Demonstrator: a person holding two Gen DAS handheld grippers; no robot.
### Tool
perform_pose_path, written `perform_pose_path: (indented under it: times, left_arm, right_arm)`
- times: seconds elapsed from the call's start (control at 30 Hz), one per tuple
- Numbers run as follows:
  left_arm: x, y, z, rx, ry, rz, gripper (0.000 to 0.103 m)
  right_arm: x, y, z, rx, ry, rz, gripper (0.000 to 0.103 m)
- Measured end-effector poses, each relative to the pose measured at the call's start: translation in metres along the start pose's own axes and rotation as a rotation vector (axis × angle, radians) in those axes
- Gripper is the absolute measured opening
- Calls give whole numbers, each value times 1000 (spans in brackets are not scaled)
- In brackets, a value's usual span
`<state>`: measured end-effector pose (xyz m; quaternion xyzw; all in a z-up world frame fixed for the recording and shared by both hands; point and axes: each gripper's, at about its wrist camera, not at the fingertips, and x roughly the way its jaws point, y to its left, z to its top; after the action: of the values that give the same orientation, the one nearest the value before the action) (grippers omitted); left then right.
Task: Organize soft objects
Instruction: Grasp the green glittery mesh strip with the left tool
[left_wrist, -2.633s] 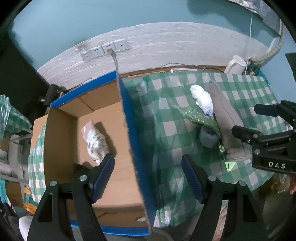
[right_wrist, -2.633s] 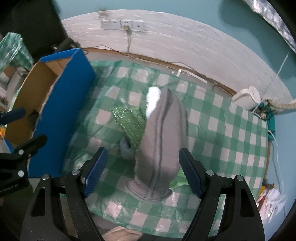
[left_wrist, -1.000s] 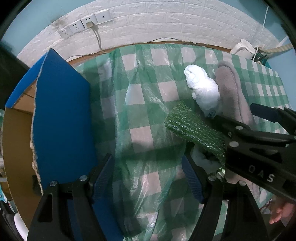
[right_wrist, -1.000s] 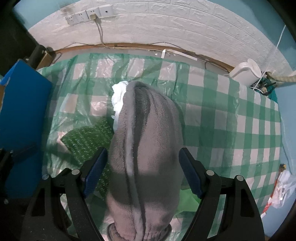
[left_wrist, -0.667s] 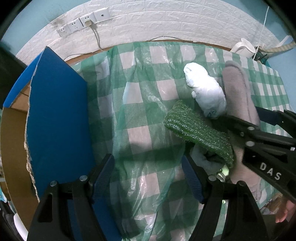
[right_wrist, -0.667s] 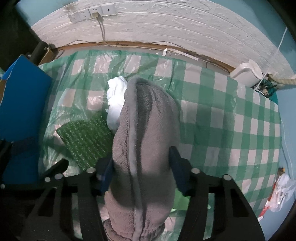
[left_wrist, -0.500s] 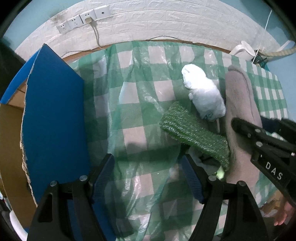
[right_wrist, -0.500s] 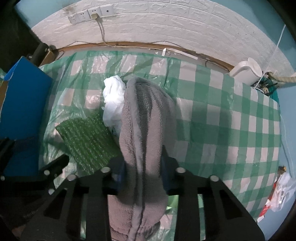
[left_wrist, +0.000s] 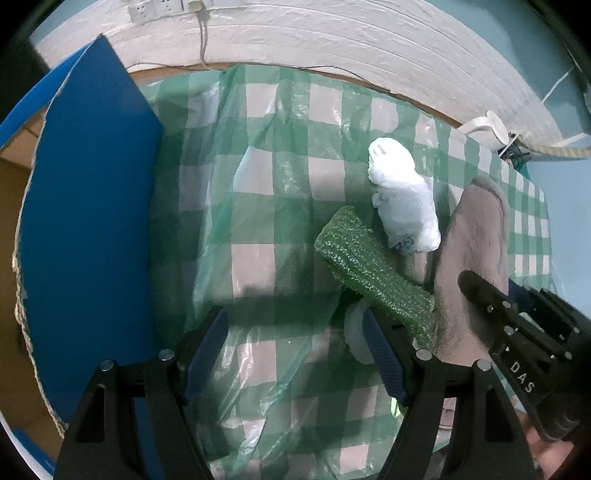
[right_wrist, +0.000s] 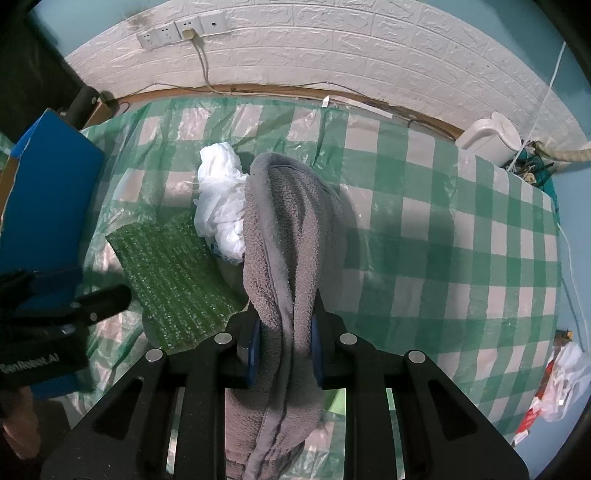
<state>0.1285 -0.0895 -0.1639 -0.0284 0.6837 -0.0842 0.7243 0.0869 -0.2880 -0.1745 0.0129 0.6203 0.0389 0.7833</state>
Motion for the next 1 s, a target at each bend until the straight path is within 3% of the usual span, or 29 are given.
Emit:
perform_pose_path:
  times: [0.6, 0.83, 0.87, 1.0]
  left_arm:
    - [6, -12, 16, -62, -23, -13, 77]
    - [16, -21, 27, -94, -29, -79, 77]
    - [17, -23, 27, -91, -28, -80, 75]
    - [21, -31, 24, -62, -20, -61, 40]
  right_arm:
    - [2, 0, -7, -10, 5, 6, 20]
    - [-2, 2, -8, -23, 1, 5, 20]
    - [-2, 3, -9, -26, 0, 4, 20]
    - [-5, 1, -12, -17, -5, 6, 20]
